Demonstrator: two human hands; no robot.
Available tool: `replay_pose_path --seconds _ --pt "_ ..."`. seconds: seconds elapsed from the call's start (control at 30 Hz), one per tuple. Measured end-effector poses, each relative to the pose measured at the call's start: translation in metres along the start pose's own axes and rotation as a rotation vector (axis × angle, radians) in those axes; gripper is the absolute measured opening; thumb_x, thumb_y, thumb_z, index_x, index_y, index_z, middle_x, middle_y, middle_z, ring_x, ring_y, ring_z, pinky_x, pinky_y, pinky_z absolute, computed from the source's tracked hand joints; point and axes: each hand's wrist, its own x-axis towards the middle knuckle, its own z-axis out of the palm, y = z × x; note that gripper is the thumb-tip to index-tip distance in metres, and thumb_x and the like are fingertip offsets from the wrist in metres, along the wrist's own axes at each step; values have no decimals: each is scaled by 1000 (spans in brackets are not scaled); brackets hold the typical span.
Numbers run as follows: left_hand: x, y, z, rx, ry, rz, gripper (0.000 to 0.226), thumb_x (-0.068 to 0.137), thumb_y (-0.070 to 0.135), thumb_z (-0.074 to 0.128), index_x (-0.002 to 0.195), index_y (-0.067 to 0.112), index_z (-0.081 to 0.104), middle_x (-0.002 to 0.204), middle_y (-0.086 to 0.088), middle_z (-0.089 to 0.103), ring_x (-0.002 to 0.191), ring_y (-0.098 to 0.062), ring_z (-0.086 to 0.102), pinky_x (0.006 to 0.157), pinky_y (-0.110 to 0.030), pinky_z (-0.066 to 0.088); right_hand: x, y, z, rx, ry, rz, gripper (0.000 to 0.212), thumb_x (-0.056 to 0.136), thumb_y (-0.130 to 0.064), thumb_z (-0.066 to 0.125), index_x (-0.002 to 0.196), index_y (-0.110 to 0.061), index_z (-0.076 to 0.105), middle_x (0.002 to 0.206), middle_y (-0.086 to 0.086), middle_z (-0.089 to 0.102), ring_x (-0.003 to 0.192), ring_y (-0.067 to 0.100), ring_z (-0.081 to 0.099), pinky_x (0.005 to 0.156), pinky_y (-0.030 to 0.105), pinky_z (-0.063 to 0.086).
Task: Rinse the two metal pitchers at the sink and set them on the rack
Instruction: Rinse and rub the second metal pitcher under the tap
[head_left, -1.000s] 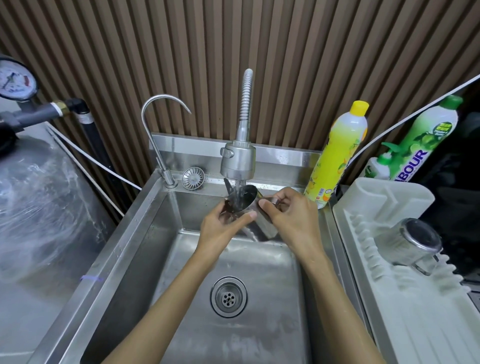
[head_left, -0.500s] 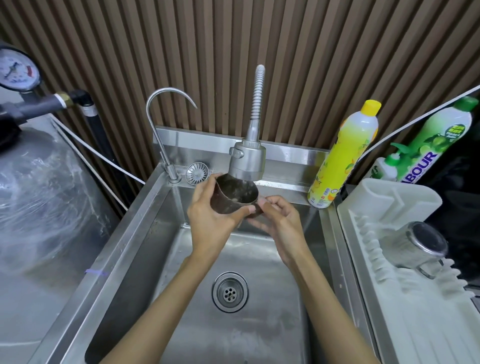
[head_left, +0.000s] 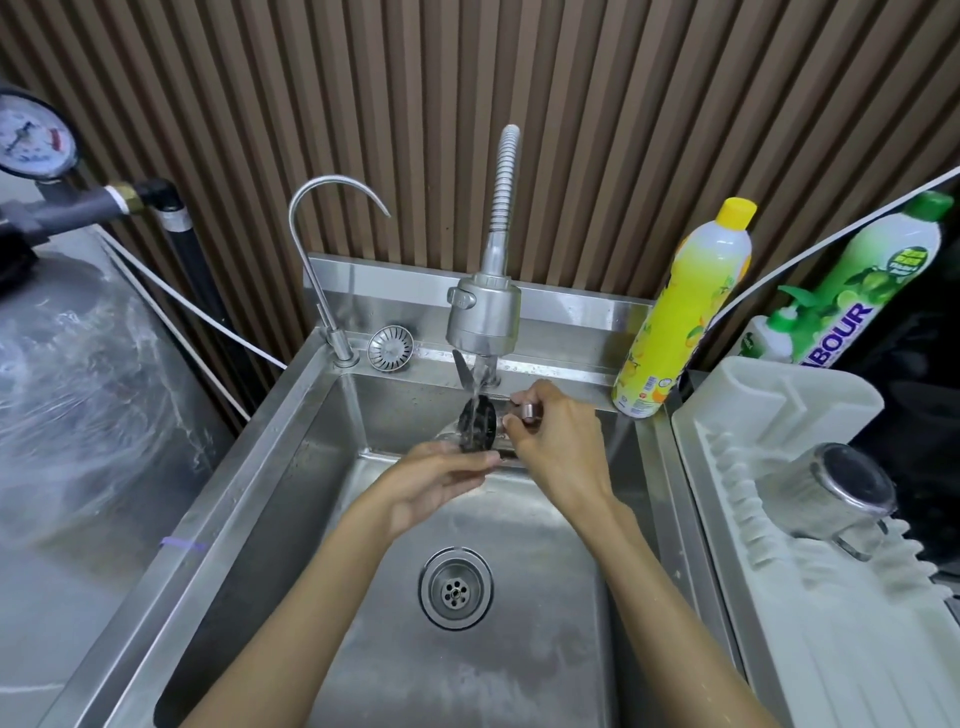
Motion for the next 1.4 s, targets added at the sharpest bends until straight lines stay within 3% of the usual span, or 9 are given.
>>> replay_pose_path --seconds 0.23,0.43,0.6,0.7,0.83,0.97,1.07,1.23,1.4 --pt "15 -4 -4 142 99 -18 24 82 -14 54 89 8 61 79 -5 63 63 -8 60 60 -17 49 -1 1 16 -97 -15 -221 18 84 -2 52 100 -5 57 108 11 61 104 31 55 68 35 45" --pt "18 -3 -17 281 212 -34 32 84 1 60 114 11 58 96 1 61 92 -10 55 79 -23 41 3 13 31 -19 121 -359 27 76 14 49 93 0 63 110 15 64 124 30 49 80 39 54" --pt "21 -2 -11 196 161 -9 33 86 -5 56 116 8 55 88 3 61 82 -5 55 75 -16 41 12 22 34 -8 191 -422 25 72 16 55 86 -2 64 99 13 67 118 29 53 102 38 45" --pt "23 -1 -6 130 123 12 27 83 -8 59 100 13 55 91 4 61 84 -6 57 78 -17 42 12 27 33 146 191 -337 12 78 7 60 83 -3 60 102 12 64 116 27 54 94 13 33" --pt "21 -2 1 17 14 65 36 79 -10 63 104 14 53 83 4 63 84 -9 61 88 -23 45 7 28 31 345 207 -314 6 83 -7 66 85 -5 61 106 9 65 108 9 52 91 3 32" --pt "14 -6 13 -127 66 255 44 78 -15 60 112 11 53 101 -2 68 93 -15 64 85 -25 50 -2 26 36 377 204 -356 6 83 -6 67 83 -6 61 117 0 63 118 1 47 102 10 33" --pt "10 -7 14 -37 169 449 56 73 -10 69 119 17 52 109 -1 67 100 -13 63 80 -24 52 -7 24 31 667 160 -137 17 84 -7 66 76 -12 52 121 -3 64 119 5 55 100 18 42" --pt "4 -5 13 184 262 575 90 67 7 82 142 27 36 127 2 61 116 -10 58 100 -27 46 -15 26 27 1009 87 93 21 85 -6 64 72 -13 49 117 2 68 109 10 64 98 33 47" --pt "-9 0 10 448 387 681 81 61 29 85 128 39 40 119 20 54 111 8 49 94 -10 36 -17 19 25 1067 45 171 21 86 -5 63 73 -9 47 112 8 70 102 13 68 89 39 54"
